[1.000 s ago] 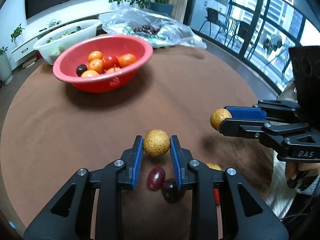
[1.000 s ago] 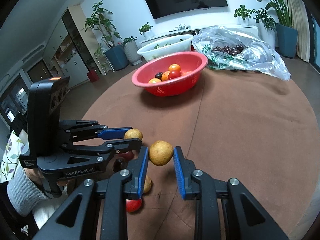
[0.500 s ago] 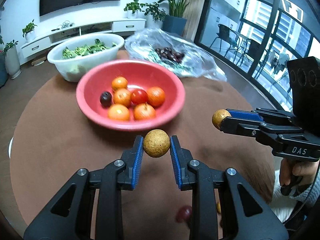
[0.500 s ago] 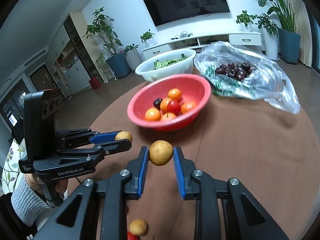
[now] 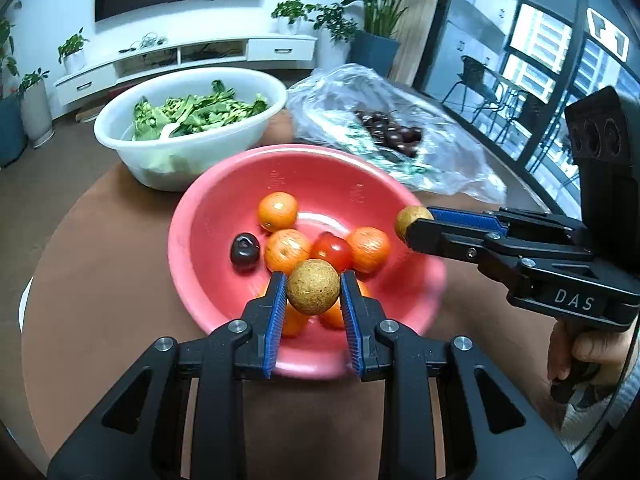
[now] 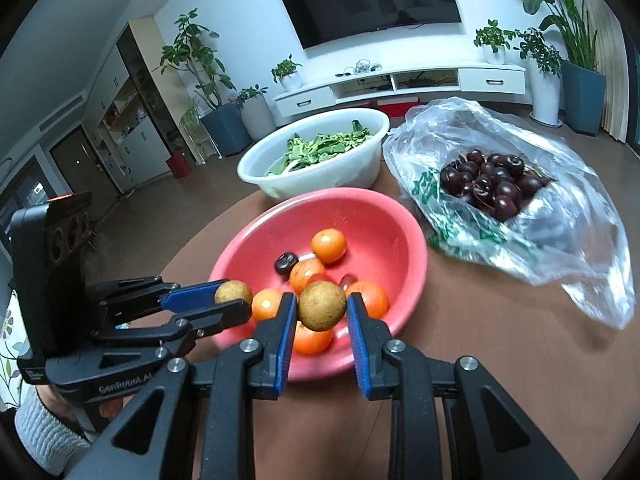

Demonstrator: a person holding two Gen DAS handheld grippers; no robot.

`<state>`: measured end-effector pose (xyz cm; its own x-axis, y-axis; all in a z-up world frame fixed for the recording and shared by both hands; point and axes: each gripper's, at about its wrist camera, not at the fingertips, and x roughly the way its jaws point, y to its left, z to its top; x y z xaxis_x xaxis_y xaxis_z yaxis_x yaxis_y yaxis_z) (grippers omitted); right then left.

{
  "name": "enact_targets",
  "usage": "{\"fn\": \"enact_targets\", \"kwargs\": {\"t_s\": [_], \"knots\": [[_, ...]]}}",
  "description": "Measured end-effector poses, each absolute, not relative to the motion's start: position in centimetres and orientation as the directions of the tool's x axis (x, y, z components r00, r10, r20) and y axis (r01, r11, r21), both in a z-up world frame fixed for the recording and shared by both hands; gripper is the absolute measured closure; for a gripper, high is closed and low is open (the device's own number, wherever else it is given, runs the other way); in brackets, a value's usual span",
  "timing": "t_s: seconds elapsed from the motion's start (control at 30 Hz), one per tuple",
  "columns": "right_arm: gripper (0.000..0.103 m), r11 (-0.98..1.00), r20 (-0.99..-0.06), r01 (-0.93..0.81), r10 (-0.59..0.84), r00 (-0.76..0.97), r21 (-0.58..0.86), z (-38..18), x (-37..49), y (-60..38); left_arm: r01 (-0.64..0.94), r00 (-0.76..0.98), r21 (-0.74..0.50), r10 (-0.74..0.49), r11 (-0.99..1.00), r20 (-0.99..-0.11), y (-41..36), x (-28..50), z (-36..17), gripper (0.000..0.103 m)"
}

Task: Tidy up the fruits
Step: 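Carry both yellow fruits into the red bowl and open both grippers, then move both grippers back toward the remaining fruit on the table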

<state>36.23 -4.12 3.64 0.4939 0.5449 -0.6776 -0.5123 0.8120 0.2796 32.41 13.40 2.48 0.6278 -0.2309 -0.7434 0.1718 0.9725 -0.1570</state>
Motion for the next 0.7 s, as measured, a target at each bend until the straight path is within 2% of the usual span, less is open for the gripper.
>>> {"fn": "enact_targets", "kwargs": {"t_s": [0.3,0.37,0.4,0.7], "knots": [[0.072,0.841,-0.71,-0.476,0.499,0.497,0.258,2.5,40.0,-2.8,0.129,0.624,-0.092,-0.153,0.987,-0.766,13.3,35.2,1.0,0.077],[0.062,0.843,-0.706,-0.475,0.496,0.505,0.253,2.8,40.0,-2.9,0.125,0.624,-0.09,-0.149,0.988,-0.767,13.3,35.3,0.9,0.077],[0.061,0.842,-0.702,-0.477,0.499,0.507,0.254,3.1,39.7,-2.9,0.125,0.625,-0.088,-0.147,0.988,-0.767,13.3,35.3,0.9,0.077],[0.06,0.823,-0.655,-0.503,0.536,0.532,0.265,5.4,34.7,-5.0,0.111,0.66,-0.082,-0.136,0.99,-0.739,13.3,32.1,2.6,0.077]]}}
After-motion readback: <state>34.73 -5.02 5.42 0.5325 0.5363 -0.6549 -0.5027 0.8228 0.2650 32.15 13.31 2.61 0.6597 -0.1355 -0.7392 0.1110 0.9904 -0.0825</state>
